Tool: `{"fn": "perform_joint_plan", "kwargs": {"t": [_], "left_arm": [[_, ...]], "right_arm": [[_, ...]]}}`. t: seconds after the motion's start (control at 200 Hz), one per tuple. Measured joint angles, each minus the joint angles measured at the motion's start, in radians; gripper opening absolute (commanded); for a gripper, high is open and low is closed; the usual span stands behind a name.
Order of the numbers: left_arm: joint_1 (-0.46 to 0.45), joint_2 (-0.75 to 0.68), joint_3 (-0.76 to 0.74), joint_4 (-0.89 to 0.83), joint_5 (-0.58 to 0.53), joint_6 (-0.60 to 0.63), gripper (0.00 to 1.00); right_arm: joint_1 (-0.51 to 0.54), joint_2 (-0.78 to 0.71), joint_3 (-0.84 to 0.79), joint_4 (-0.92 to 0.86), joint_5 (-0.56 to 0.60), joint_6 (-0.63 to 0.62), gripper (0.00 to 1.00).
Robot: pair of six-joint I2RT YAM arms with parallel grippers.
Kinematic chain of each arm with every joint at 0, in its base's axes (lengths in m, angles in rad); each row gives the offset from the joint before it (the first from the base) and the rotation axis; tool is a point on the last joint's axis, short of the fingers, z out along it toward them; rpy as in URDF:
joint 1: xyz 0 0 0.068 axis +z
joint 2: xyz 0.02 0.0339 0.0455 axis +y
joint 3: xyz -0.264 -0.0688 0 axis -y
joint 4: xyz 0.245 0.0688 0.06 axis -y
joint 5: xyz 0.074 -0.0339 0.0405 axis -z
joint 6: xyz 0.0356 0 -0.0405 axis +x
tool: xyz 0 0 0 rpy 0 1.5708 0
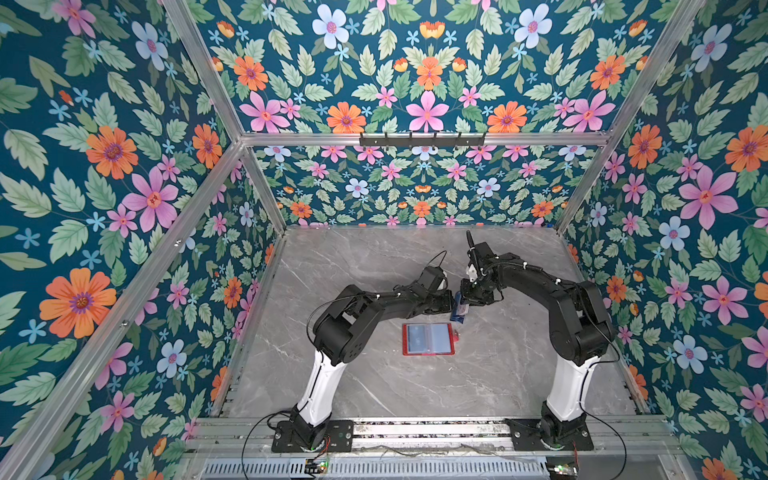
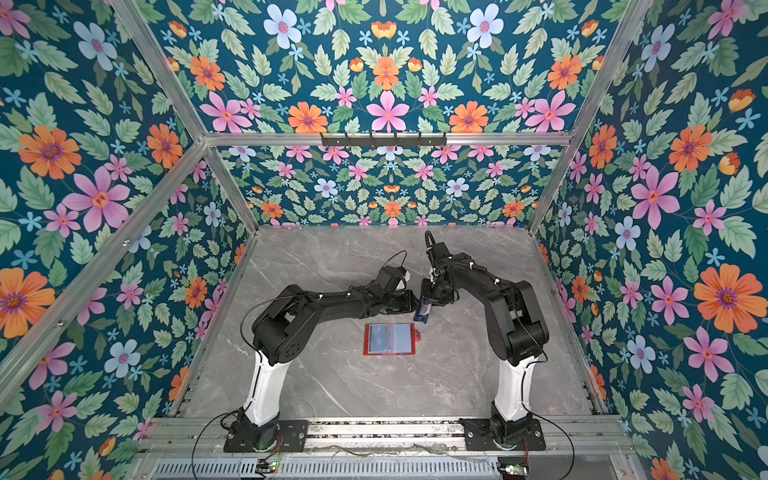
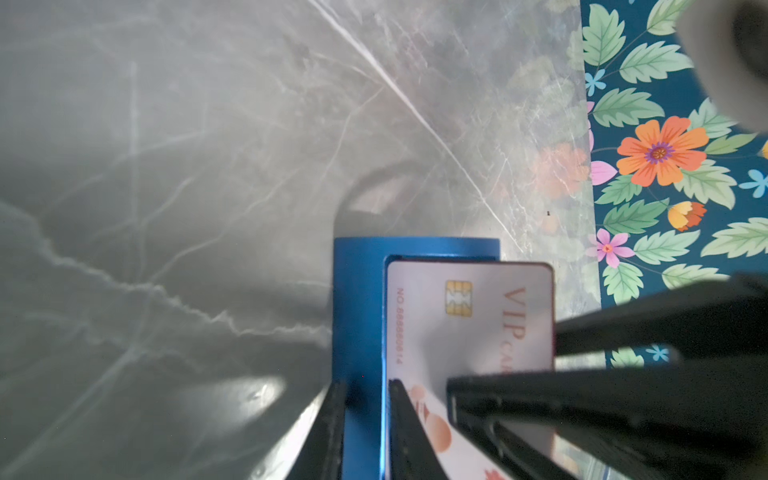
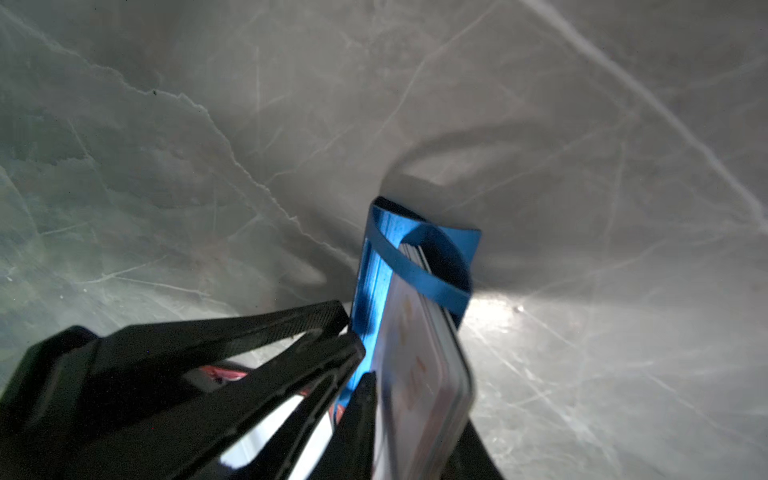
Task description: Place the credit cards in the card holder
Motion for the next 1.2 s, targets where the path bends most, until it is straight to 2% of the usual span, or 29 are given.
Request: {"fn": "perform_joint_plan", "kwargs": {"t": [0.32, 0.64, 1.195], "left_arm": [[-0.002, 0.001, -0.013, 0.041, 0.016, -0.026, 0.26], [-0.004, 0.014, -0.007, 0.059, 0.010, -0.033, 0.25], [-0.004, 0.016, -0.006, 0.053, -0.017, -0.034, 0.22]], "right_arm": [[-0.001, 0.061, 0.104, -0.053, 0.007, -0.059, 0.27], [-0.001, 0.036, 0.078, -0.085, 0.016, -0.089, 0.29], [0.000, 0.035, 0.054, -0.090, 0.045, -0.084, 0.27]]}}
